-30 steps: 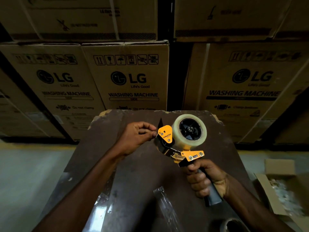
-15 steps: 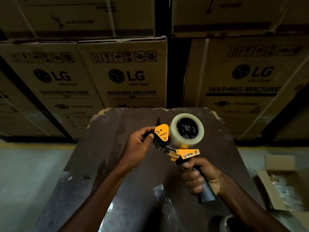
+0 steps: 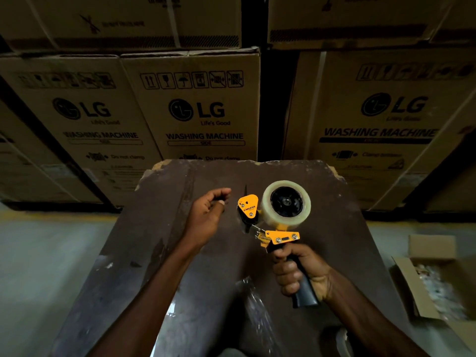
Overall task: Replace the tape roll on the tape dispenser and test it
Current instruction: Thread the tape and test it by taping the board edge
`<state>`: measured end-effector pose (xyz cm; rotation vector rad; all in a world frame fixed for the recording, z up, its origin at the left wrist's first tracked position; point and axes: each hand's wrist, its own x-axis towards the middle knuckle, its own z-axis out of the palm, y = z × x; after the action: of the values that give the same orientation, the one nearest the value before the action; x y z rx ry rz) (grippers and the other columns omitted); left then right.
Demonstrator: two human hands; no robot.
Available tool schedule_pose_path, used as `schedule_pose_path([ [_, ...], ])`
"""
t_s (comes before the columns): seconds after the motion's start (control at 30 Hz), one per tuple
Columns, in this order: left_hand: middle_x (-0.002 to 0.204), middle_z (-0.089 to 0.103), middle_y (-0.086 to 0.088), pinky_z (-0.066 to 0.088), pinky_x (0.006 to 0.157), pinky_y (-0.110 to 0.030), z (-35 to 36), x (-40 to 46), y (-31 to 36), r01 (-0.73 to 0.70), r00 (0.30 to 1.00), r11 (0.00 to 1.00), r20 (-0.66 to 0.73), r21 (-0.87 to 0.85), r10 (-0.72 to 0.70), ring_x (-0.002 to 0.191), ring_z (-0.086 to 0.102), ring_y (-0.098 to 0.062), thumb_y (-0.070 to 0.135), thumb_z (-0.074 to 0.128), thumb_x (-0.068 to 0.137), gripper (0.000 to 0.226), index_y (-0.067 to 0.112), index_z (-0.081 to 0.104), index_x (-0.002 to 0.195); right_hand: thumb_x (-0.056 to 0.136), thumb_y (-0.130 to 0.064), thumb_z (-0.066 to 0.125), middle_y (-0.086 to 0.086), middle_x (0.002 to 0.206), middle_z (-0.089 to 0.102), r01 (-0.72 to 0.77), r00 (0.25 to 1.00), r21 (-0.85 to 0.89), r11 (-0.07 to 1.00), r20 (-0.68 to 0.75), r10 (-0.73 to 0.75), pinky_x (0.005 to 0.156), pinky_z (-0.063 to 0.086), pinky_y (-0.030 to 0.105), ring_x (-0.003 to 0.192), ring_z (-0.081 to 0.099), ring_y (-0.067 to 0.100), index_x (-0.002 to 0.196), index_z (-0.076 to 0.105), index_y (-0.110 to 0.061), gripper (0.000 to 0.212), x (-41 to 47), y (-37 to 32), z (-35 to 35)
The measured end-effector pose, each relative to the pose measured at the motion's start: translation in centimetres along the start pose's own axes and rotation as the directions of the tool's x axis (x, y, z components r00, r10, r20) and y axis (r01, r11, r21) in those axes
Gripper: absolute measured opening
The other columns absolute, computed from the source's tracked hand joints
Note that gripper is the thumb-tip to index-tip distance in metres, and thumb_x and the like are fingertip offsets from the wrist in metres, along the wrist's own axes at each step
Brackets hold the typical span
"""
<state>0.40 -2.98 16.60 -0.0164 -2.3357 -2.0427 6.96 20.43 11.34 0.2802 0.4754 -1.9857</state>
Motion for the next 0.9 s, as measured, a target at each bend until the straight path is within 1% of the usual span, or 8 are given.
schedule_pose_path([
  [0.2,0.120,0.065,-0.022,0.048,0.079,-0.013,0.3,-0.1,-5.7,0.128,0.992,0.989,-0.006,0.080,-0.128,0.104,0.059,-0.016,-0.008,0.046,0.096,0.030,-0.003,0.059,0.123,0.065,-0.008,0.080,-0.007,0.047,0.041,0.088,0.989,0.023,0.996,-0.121,-0.085,0.039,0.033,0.021,0.035,0.039,0.007,0.068,0.041,-0.019,0.040,2.9,1.1,-3.7],
  [0.3,0.120,0.066,-0.026,0.047,0.074,-0.008,0.7,-1.0,-8.6,0.181,0.983,0.975,0.015,0.130,-0.185,0.100,0.059,-0.015,-0.007,0.048,0.096,0.028,-0.003,0.061,0.121,0.071,-0.012,0.069,-0.009,0.046,0.039,0.088,0.972,0.018,0.996,-0.219,-0.082,0.039,0.030,0.019,0.033,0.037,0.005,0.068,0.038,-0.019,0.032,4.5,1.7,-5.6],
  [0.37,0.119,0.067,-0.025,0.047,0.077,-0.012,1.0,-1.5,-10.0,0.215,0.975,0.966,0.023,0.145,-0.220,0.098,0.060,-0.014,-0.006,0.047,0.096,0.028,-0.002,0.062,0.119,0.077,-0.016,0.058,-0.009,0.046,0.038,0.079,0.955,0.013,0.997,-0.286,-0.072,0.038,0.030,0.019,0.033,0.036,0.005,0.068,0.037,-0.019,0.022,5.4,1.9,-6.6],
  [0.47,0.117,0.069,-0.020,0.045,0.085,-0.025,1.4,-2.0,-11.6,0.245,0.967,0.954,0.035,0.173,-0.254,0.100,0.061,-0.014,-0.003,0.048,0.097,0.027,0.000,0.063,0.118,0.079,-0.017,0.054,-0.009,0.045,0.038,0.063,0.928,-0.016,0.998,-0.366,-0.064,0.036,0.031,0.019,0.032,0.035,0.005,0.067,0.039,-0.018,0.019,6.4,2.2,-7.8],
  [0.53,0.115,0.070,-0.018,0.047,0.085,-0.022,1.5,-2.2,-12.2,0.249,0.965,0.952,0.037,0.177,-0.259,0.100,0.062,-0.015,-0.003,0.048,0.097,0.026,0.001,0.064,0.117,0.081,-0.017,0.054,-0.009,0.044,0.038,0.049,0.915,-0.023,0.999,-0.399,-0.054,0.036,0.029,0.019,0.031,0.035,0.005,0.065,0.041,-0.018,0.020,6.9,2.3,-8.3],
  [0.67,0.110,0.070,-0.010,0.048,0.082,-0.006,1.6,-2.0,-13.0,0.240,0.967,0.951,0.037,0.193,-0.252,0.099,0.064,-0.013,-0.003,0.049,0.096,0.026,0.003,0.066,0.115,0.081,-0.017,0.054,-0.009,0.043,0.039,0.049,0.903,0.006,0.999,-0.427,-0.042,0.036,0.030,0.019,0.031,0.036,0.005,0.063,0.044,-0.018,0.021,7.7,2.1,-9.0],
  [0.8,0.109,0.070,-0.008,0.048,0.084,-0.007,1.4,-1.7,-13.2,0.246,0.966,0.951,0.034,0.188,-0.256,0.102,0.065,-0.013,-0.002,0.049,0.096,0.025,0.004,0.066,0.114,0.082,-0.020,0.059,-0.008,0.045,0.044,0.042,0.881,-0.020,0.999,-0.471,-0.047,0.037,0.034,0.020,0.034,0.041,0.006,0.064,0.049,-0.017,0.021,8.0,2.0,-10.1],
  [0.9,0.110,0.070,-0.009,0.047,0.086,-0.012,1.4,-1.7,-13.1,0.258,0.962,0.946,0.037,0.194,-0.270,0.103,0.065,-0.015,-0.002,0.050,0.096,0.025,0.002,0.065,0.115,0.079,-0.023,0.068,-0.001,0.052,0.053,-0.009,0.838,-0.119,0.993,-0.543,-0.058,0.042,0.043,0.022,0.041,0.051,0.012,0.062,0.059,-0.013,0.022,7.8,2.1,-10.6],
])
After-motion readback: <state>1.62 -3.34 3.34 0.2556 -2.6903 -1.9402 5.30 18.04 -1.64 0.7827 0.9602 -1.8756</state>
